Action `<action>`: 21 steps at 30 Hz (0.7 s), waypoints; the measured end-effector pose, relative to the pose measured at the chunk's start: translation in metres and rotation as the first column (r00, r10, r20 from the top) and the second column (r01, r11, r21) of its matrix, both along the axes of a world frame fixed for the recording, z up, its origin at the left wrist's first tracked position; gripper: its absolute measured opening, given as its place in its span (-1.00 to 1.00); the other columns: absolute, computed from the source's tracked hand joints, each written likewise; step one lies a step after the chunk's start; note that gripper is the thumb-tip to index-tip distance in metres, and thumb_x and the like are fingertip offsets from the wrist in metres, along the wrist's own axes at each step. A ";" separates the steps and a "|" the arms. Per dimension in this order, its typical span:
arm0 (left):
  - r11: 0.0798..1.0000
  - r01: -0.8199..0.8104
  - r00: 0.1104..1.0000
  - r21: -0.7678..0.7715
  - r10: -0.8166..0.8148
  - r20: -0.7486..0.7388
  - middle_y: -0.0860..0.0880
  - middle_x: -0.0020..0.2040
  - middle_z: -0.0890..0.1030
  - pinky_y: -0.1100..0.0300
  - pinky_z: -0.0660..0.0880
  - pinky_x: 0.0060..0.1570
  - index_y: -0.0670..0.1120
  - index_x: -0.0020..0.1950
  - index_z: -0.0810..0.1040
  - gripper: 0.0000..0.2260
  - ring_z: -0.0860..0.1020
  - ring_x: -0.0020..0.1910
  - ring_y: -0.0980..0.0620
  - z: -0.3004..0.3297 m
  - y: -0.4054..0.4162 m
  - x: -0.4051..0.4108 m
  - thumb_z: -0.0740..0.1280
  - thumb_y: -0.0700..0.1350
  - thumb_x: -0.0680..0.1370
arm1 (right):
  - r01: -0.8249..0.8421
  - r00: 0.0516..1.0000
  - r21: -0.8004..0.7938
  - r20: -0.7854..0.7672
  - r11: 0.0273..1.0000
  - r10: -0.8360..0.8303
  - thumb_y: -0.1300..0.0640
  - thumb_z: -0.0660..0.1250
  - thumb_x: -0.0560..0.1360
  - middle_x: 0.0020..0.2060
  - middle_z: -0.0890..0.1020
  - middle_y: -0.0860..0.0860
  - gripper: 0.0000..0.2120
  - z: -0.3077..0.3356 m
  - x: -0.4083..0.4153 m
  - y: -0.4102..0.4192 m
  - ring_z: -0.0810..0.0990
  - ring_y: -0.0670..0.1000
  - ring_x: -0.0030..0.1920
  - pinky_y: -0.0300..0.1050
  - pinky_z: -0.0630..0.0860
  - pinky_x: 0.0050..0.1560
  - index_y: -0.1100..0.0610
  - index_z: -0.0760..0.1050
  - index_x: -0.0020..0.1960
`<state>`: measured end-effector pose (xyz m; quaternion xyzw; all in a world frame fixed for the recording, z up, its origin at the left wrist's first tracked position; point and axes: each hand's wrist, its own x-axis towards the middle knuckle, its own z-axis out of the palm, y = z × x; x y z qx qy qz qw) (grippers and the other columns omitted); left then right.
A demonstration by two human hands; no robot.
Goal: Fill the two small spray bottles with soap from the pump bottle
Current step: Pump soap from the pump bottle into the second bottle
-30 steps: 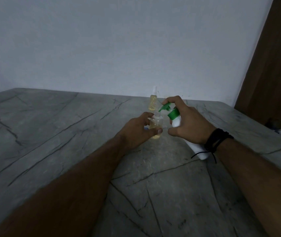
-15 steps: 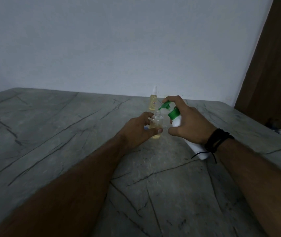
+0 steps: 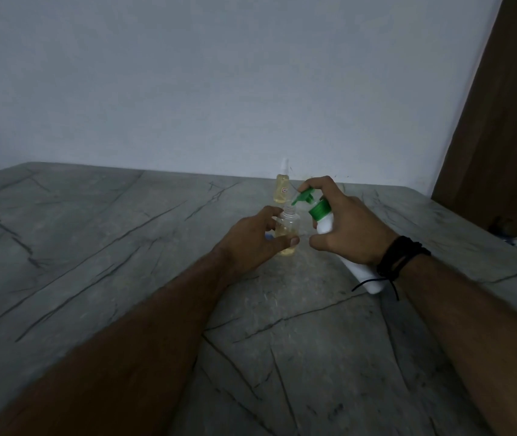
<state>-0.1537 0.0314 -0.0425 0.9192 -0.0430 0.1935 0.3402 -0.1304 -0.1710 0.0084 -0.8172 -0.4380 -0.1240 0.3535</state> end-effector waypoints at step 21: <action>1.000 0.008 1.000 0.004 -0.008 0.009 0.01 0.26 0.54 0.34 0.32 -0.13 0.06 0.38 0.33 -0.40 0.43 0.03 0.18 0.000 0.001 0.000 0.40 0.23 0.42 | 0.000 1.000 -0.001 0.000 1.000 0.000 0.30 0.49 0.31 -0.27 0.58 -0.12 -0.30 0.000 0.000 0.000 0.58 -0.09 -0.31 -0.33 0.47 -0.32 -0.05 0.31 0.35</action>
